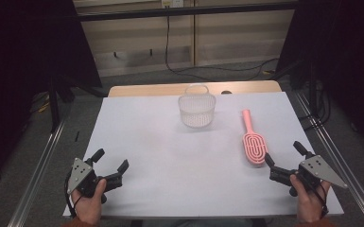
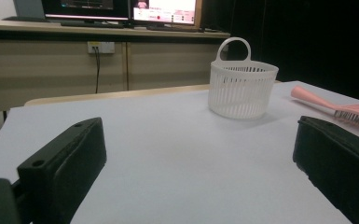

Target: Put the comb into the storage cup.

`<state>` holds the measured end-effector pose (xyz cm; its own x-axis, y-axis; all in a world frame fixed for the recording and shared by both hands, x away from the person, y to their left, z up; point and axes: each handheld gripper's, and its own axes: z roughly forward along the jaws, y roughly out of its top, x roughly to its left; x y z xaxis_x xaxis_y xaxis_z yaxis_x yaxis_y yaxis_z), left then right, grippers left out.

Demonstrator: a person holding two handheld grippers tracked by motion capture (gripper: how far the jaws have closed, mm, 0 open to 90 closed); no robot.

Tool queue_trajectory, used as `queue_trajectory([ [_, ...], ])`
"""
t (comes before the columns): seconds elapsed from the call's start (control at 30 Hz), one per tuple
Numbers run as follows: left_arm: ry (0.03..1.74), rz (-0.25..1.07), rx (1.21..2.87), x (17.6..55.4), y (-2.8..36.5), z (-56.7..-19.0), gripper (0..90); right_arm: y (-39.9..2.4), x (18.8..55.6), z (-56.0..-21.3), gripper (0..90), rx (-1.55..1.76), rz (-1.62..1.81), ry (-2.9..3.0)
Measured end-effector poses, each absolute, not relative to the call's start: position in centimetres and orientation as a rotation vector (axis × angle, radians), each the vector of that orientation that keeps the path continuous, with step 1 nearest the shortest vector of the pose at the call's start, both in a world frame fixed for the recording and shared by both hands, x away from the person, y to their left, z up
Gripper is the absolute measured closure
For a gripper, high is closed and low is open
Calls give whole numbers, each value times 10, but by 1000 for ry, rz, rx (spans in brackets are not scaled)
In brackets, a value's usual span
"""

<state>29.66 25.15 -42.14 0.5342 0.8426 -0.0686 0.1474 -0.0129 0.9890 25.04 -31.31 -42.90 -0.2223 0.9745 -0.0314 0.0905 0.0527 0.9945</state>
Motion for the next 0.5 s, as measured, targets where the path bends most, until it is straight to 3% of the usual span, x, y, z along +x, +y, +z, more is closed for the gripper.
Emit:
queue_trajectory([
  [0.5,895,698,1513,297,249,-422,27,-310,252,-430,0,1096,1317,1497],
])
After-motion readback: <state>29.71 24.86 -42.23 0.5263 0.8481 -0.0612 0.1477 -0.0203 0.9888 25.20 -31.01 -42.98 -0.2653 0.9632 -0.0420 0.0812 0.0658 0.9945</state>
